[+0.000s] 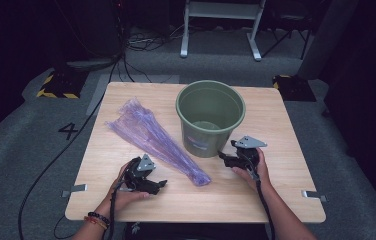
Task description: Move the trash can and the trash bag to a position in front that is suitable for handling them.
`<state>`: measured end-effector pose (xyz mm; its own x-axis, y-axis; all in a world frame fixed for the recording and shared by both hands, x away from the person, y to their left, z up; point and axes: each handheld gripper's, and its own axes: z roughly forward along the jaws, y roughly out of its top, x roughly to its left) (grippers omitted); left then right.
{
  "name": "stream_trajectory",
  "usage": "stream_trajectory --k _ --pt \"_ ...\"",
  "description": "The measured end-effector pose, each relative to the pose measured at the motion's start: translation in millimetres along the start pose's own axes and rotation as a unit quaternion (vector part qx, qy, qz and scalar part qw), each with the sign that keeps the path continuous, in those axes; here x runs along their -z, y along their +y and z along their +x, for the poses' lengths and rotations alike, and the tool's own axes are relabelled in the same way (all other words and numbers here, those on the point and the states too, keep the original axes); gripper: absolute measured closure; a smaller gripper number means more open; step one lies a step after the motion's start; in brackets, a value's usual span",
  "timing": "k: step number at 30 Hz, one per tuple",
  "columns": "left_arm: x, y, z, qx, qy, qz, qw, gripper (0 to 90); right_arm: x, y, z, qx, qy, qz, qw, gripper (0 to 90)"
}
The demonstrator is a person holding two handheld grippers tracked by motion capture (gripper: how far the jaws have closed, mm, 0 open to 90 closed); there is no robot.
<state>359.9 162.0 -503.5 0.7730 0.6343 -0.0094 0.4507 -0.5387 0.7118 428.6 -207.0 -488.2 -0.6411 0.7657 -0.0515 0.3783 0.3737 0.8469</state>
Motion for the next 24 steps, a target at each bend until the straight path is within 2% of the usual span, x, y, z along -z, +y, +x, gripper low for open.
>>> stream_trajectory --k 3,5,6,7,8,9,10,11,12,14,15,16,17,20,24 --pt "-0.4 0.2 0.2 0.001 -0.001 -0.001 1.0000 15.6 -2.8 -0.3 -3.8 -0.008 -0.002 0.008 0.9999 31.5" --pt "-0.4 0.2 -0.1 0.001 0.000 -0.001 1.0000 15.5 0.4 -2.5 -4.2 -0.021 0.014 0.018 0.9995 34.4" --pt "-0.5 0.1 -0.1 0.001 0.000 -0.001 1.0000 15.5 0.4 -2.5 -4.2 -0.021 0.014 0.018 0.9995 34.4" --pt "-0.5 0.1 -0.2 0.001 0.000 -0.001 1.0000 15.5 7.8 -5.8 3.5 -0.010 0.050 0.029 0.9983 35.8" --pt "-0.5 0.1 -0.2 0.001 0.000 -0.001 1.0000 15.6 7.8 -5.8 3.5 -0.010 0.050 0.029 0.9983 35.8" --pt "-0.3 0.0 -0.3 0.001 0.001 -0.001 1.0000 15.6 16.0 -7.7 14.4 0.019 0.081 0.038 0.9959 36.8" --pt "-0.3 0.0 -0.3 0.001 0.001 -0.001 1.0000 15.6 19.4 -8.1 18.1 0.023 0.100 0.037 0.9940 37.0" --pt "-0.3 0.0 -0.3 0.001 0.001 -0.001 1.0000 15.6 19.4 -8.1 18.1 0.023 0.100 0.037 0.9940 37.0" --pt "-0.3 0.0 -0.3 0.001 0.001 -0.001 1.0000 15.6 28.5 -7.0 29.9 0.048 0.148 0.030 0.9874 36.7" --pt "-0.4 0.0 -0.3 0.001 0.001 -0.001 1.0000 15.6 34.2 -3.8 38.7 0.054 0.184 0.019 0.9813 36.3" --pt "-0.3 0.0 -0.3 0.001 0.001 -0.001 1.0000 15.6 36.5 -1.6 43.9 0.059 0.194 0.014 0.9791 35.8" --pt "-0.3 0.0 -0.3 0.001 0.001 -0.001 1.0000 15.6 36.5 -1.6 43.9 0.059 0.194 0.014 0.9791 35.8" --pt "-0.4 0.0 -0.3 0.001 0.001 -0.001 1.0000 15.6 37.8 1.6 54.6 0.070 0.205 0.016 0.9762 35.2" --pt "-0.4 0.1 -0.1 0.001 0.001 -0.001 1.0000 15.6 34.6 0.6 63.8 0.080 0.217 0.033 0.9723 32.7" --pt "-0.5 0.1 -0.1 0.001 0.001 -0.001 1.0000 15.5 28.4 -1.7 71.2 0.079 0.216 0.044 0.9722 31.2"
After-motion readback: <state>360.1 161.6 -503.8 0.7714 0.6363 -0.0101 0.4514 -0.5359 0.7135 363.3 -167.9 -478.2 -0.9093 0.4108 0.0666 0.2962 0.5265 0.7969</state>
